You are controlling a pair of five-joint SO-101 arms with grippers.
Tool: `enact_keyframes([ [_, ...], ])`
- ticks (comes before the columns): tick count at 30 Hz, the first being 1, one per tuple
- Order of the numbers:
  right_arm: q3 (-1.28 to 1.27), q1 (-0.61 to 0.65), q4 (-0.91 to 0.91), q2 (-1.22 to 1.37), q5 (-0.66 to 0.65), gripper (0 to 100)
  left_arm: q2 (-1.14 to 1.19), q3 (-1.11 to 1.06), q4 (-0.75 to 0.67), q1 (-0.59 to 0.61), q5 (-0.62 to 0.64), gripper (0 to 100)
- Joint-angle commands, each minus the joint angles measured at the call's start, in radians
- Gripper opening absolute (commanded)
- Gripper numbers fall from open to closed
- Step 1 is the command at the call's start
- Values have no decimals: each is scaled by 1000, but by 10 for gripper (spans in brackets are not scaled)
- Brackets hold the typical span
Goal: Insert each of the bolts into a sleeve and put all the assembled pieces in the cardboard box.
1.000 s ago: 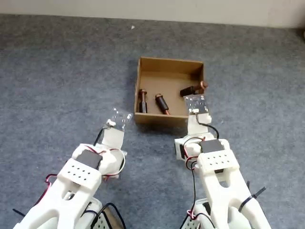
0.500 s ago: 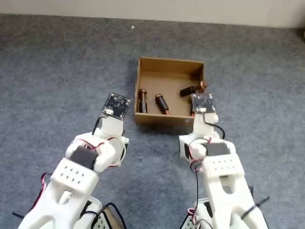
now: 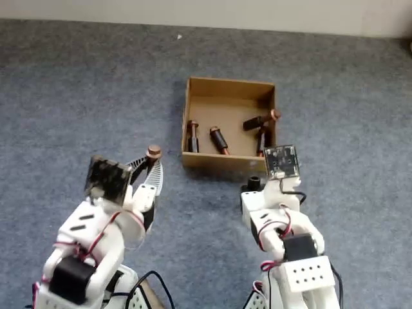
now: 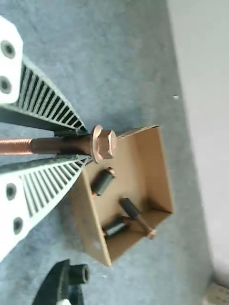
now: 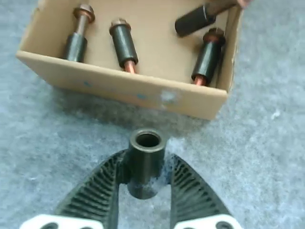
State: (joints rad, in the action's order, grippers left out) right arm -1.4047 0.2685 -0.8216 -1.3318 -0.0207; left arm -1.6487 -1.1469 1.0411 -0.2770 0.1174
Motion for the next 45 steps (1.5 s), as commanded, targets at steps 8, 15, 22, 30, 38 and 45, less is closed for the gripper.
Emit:
enact_keyframes([
  [8, -122, 208, 13, -374, 6, 5, -168, 53, -9, -15, -9, 5],
  [15, -196, 371, 18, -492, -52, 5, -168, 51, -101, -145, -9, 5],
  [22, -196, 437, 18, -506, -114, 5, -168, 33, -201, -306, -9, 5],
  [30, -107, 437, 18, -507, -109, 5, -168, -108, -537, -323, 60, 5],
  [38, -7, 430, 68, -507, -112, 5, -168, -96, -582, -334, 103, 5],
  [45, -27, 432, 216, -507, -112, 5, -168, -108, -626, -361, 103, 5],
])
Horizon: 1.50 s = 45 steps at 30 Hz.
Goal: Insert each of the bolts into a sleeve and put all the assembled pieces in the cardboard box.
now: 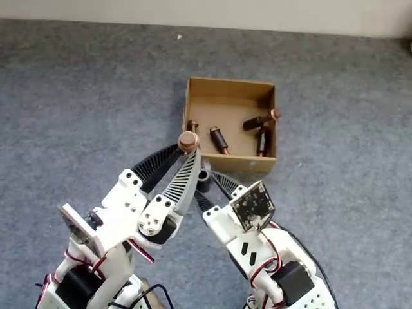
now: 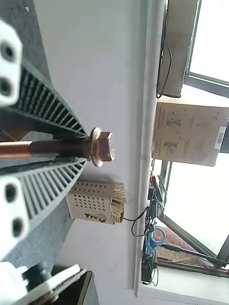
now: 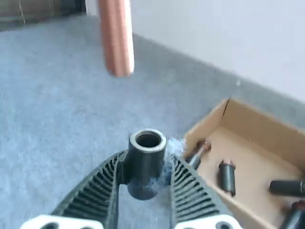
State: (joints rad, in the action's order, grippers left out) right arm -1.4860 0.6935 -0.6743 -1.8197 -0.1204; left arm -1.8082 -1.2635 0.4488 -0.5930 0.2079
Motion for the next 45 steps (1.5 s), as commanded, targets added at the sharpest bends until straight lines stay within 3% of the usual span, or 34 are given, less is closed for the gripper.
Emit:
enact_keyframes([
  [1, 47, 5, 68, -19, -12, 5, -7, 4, -23, -65, 11, 5],
  [7, 30, -36, 68, -19, -12, 5, -8, -50, -12, -105, 6, 6],
  [14, 33, -53, 64, -19, -12, 5, -8, -102, -15, -8, 5, 6],
  [23, 36, -51, 64, -19, -15, 5, -8, -166, -107, 4, 5, 6],
  [45, 28, -15, 61, -19, -72, 5, -8, -101, -117, 4, 5, 6],
])
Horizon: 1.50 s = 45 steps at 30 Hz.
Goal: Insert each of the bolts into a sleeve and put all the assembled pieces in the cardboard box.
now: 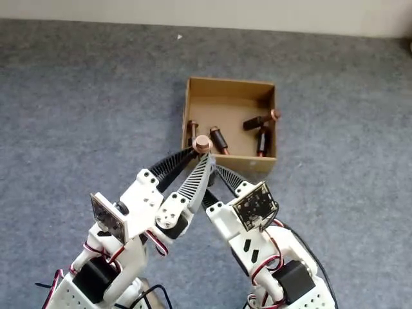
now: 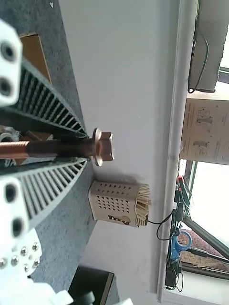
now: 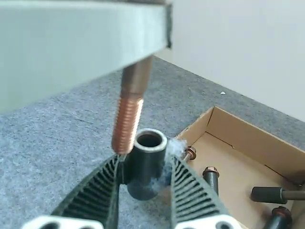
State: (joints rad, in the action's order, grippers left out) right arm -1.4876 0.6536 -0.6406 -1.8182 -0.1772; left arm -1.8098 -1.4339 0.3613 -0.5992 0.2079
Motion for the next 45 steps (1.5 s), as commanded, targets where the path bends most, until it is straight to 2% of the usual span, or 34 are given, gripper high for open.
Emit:
enact_keyframes([
  [1, 30, 25, 16, -21, -15, 5, -7, 70, -29, 10, 5, 6],
  [8, 1, 67, -5, -21, -78, 5, -7, 94, -29, 8, 5, 6],
  [31, -4, 24, -7, -21, -77, 5, -7, -35, -23, 10, 5, 6],
  [41, 107, 28, -166, -21, -75, 5, -7, -56, -28, 12, 3, 6],
  [45, 111, 25, -171, -21, -75, 5, -7, -71, -25, 12, 3, 6],
])
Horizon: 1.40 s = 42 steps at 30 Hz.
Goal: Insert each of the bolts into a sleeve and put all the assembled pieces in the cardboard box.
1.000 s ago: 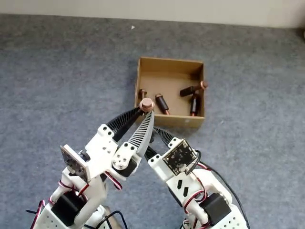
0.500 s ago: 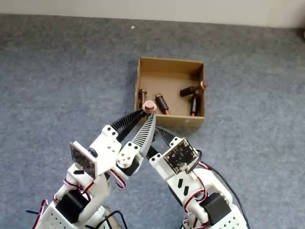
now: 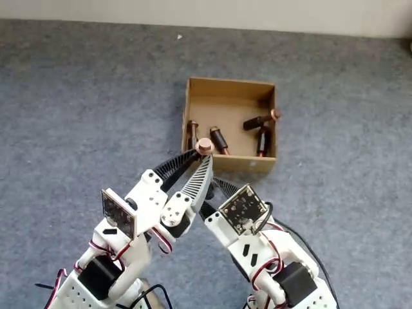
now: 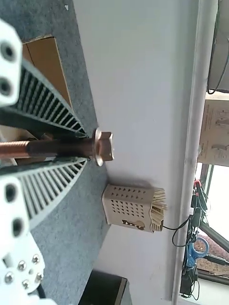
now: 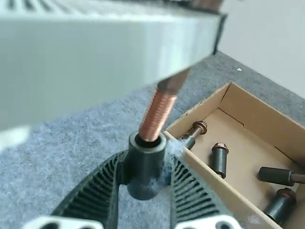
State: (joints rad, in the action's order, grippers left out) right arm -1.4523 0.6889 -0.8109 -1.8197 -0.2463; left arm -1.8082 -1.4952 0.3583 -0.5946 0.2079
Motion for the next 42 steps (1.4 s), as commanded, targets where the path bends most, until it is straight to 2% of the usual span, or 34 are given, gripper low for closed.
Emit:
enact_keyframes([
  [1, 77, -10, -1, -19, -6, 5, -8, -13, -21, 7, 3, 6],
  [8, 77, -13, 25, -19, -2, 5, -8, -21, -21, 2, 3, 6],
  [16, 74, -173, 127, -19, 167, 5, -8, -21, 14, -5, 5, 6],
  [21, 76, -191, 128, -19, 239, 5, -8, -21, 63, -74, 3, 7],
  [26, 73, -194, 128, -19, 238, 5, -8, -22, 149, -189, -150, 8],
  [29, 73, -199, 128, -19, 235, 5, -8, -22, 204, -209, -183, 42],
  [34, 73, -199, 128, -19, 233, 5, -8, -13, 264, -151, -181, 180],
  [42, 58, -199, 127, -19, 232, 5, -8, 18, 269, -24, -184, 186],
])
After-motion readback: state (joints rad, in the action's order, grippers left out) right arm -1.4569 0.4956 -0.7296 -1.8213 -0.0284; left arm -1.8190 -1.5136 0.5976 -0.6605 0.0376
